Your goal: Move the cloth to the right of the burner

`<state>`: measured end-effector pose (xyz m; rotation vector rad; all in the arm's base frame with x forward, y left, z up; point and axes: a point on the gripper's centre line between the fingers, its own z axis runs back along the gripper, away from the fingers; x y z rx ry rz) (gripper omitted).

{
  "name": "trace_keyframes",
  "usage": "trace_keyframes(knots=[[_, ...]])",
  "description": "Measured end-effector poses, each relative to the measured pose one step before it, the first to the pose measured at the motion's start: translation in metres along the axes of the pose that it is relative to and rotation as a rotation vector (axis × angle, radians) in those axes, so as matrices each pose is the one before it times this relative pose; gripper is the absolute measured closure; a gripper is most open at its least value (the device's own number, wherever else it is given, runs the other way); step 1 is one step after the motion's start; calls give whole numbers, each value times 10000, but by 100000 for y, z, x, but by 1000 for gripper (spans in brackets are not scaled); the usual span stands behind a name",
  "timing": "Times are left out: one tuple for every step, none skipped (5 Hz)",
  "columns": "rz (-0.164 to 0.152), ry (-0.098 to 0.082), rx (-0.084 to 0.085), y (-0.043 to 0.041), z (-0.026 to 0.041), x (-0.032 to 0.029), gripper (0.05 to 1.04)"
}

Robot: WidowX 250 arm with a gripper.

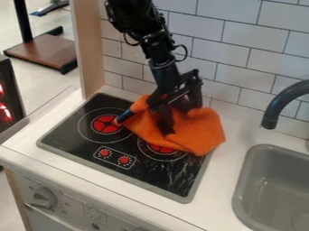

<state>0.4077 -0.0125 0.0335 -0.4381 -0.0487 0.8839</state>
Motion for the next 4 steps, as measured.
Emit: trace_keyframes(knots=[[-65,114,-404,-834,2285,-328,85],[63,-120,-617,-191,3338,692,85],[-209,-169,-314,-101,2010,249,85],[-55,-18,-11,2,77,39,85]])
